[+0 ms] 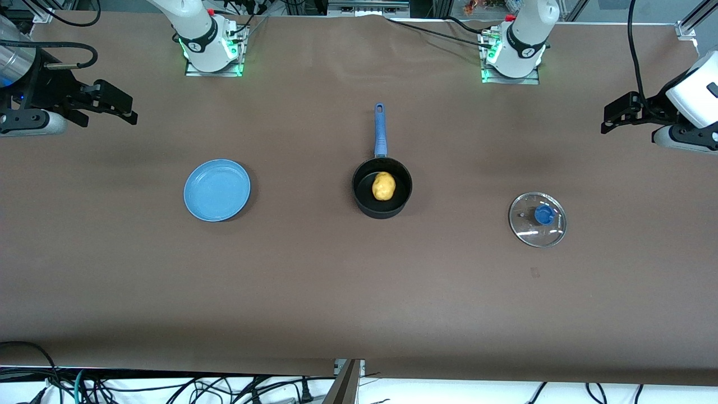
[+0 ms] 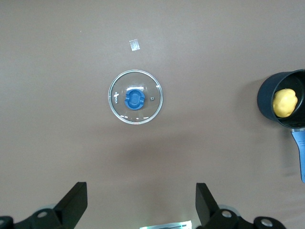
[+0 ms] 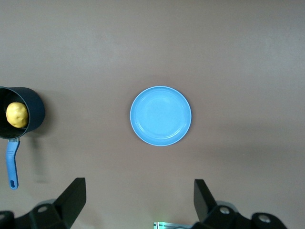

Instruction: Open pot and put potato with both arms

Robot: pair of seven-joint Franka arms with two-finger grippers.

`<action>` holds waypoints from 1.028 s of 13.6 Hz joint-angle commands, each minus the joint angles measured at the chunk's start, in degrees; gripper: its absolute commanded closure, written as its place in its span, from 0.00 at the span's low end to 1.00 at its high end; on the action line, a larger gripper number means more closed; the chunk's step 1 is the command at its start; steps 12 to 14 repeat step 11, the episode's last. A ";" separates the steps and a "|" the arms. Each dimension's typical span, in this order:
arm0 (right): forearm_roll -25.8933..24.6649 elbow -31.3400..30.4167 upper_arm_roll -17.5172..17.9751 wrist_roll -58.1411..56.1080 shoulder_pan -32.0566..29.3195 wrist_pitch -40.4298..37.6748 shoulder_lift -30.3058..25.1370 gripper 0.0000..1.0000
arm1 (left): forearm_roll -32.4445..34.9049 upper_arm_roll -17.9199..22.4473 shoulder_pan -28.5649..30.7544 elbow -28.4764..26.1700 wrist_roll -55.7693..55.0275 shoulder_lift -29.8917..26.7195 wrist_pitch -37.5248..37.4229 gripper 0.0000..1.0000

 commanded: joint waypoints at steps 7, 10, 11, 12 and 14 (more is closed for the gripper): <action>-0.67 -0.47 0.04 -1.10 -0.27 0.44 -0.49 0.00 | 1.11 0.24 -0.62 -0.69 -0.78 -0.80 0.00 0.00; -1.28 -0.47 0.13 -1.10 -0.27 0.44 -0.49 0.00 | 0.58 0.33 -0.62 -0.34 -0.70 -0.53 0.00 0.00; -1.29 -0.47 0.13 -1.10 -0.27 0.35 -0.58 0.00 | 0.67 0.33 -0.70 -0.25 -0.69 -0.53 0.00 0.00; -1.29 -0.47 0.13 -1.10 -0.27 0.35 -0.58 0.00 | 0.67 0.33 -0.70 -0.25 -0.69 -0.53 0.00 0.00; -1.29 -0.47 0.13 -1.10 -0.27 0.35 -0.58 0.00 | 0.67 0.33 -0.70 -0.25 -0.69 -0.53 0.00 0.00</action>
